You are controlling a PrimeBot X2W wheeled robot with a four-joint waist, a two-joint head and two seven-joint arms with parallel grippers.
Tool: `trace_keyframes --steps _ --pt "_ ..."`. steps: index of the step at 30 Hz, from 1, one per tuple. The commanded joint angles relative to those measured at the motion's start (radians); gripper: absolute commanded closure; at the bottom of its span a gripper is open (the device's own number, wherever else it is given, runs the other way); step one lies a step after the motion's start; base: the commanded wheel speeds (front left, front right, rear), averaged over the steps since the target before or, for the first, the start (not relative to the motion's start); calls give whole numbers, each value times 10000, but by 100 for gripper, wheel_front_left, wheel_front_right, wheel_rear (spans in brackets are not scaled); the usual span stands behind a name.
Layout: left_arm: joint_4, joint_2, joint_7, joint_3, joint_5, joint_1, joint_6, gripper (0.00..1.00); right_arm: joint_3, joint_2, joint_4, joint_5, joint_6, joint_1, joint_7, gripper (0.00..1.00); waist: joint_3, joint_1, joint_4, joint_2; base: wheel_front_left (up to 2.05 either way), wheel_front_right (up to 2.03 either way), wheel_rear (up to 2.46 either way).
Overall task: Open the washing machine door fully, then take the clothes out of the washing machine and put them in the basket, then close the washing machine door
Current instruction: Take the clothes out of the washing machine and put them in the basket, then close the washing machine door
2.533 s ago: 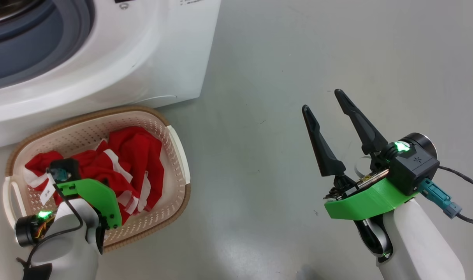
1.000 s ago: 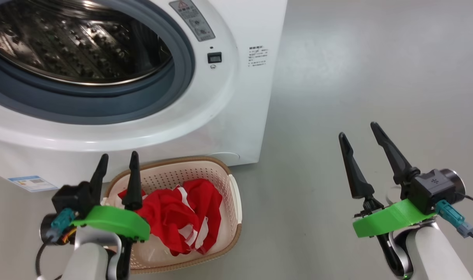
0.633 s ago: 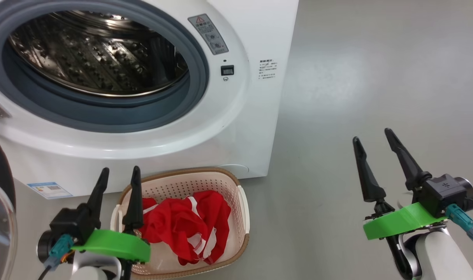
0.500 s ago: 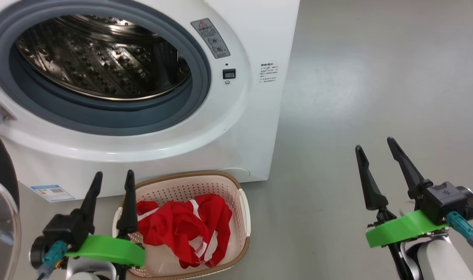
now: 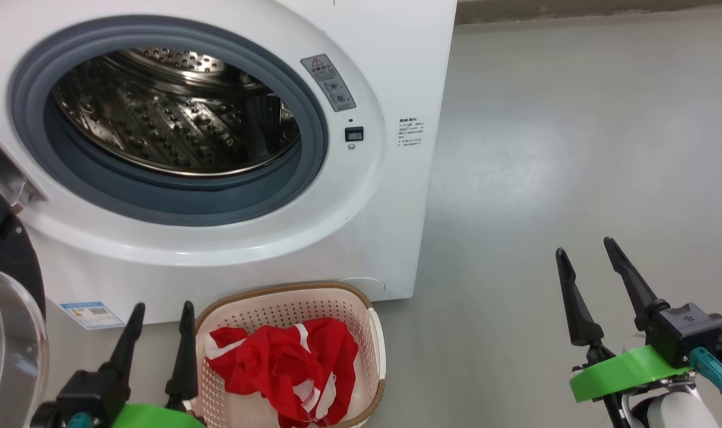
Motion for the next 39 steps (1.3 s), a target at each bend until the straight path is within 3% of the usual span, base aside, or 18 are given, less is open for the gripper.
trace_keyframes --steps 1,28,39 --pt "-309 214 -62 363 18 69 68 0 177 -18 -290 -107 4 -3 -63 0 -130 0 -1 0 0 0 0" --pt "-517 198 104 210 -102 410 500 0 91 -17 -430 -238 4 228 -63 0 -294 0 37 0 -2 2 0" --pt "-673 260 109 51 -45 321 588 0 35 -17 -438 -243 4 187 -63 0 -160 0 57 0 -117 117 0"
